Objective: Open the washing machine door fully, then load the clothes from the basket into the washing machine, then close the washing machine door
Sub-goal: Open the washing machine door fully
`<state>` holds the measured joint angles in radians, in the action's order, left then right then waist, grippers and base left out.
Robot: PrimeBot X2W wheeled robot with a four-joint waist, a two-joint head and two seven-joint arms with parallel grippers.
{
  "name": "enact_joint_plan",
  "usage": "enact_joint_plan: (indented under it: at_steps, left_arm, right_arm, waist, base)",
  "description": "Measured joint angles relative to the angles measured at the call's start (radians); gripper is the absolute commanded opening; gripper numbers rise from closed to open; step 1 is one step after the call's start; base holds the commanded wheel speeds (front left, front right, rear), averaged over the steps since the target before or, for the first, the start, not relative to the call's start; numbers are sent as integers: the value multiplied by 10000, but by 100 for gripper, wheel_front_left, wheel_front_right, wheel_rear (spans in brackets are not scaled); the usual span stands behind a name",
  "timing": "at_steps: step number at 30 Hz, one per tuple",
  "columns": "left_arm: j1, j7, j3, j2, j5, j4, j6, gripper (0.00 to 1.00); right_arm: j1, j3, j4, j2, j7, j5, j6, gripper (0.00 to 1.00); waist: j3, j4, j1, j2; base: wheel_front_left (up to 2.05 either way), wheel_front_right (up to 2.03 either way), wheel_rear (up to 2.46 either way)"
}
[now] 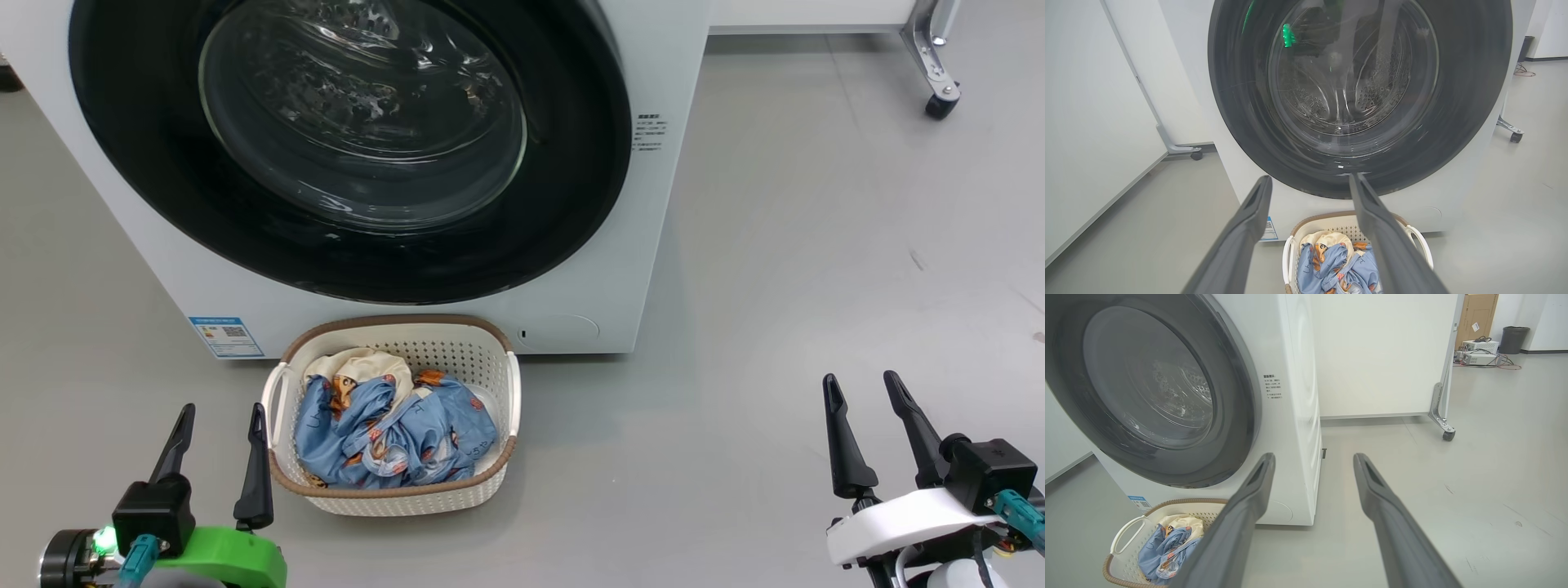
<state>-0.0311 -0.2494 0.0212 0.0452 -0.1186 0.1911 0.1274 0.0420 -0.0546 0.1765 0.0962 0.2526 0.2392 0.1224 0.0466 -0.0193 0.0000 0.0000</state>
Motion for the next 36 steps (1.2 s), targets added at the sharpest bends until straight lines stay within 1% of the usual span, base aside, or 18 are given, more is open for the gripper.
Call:
enact_joint_plan:
  at_steps: [16, 35, 36]
  left_arm:
    - [16, 0, -48, -6, -58, -90, 0, 100]
    - [102, 0, -54, -8, -159, -92, 0, 100]
    - [102, 0, -52, -8, -159, -92, 0, 100]
  right_arm:
    - [-131, 0, -8, 4, 0, 2, 0, 100]
    - [-168, 15, -31, 2, 0, 2, 0, 100]
    - [-169, 21, -31, 2, 0, 4, 0, 82]
  waist:
    - [162, 13, 0, 0]
    - [142, -1, 0, 0]
    - [131, -2, 0, 0]
  base:
    - [44, 44, -89]
    - [7, 7, -14]
    - [0, 0, 0]
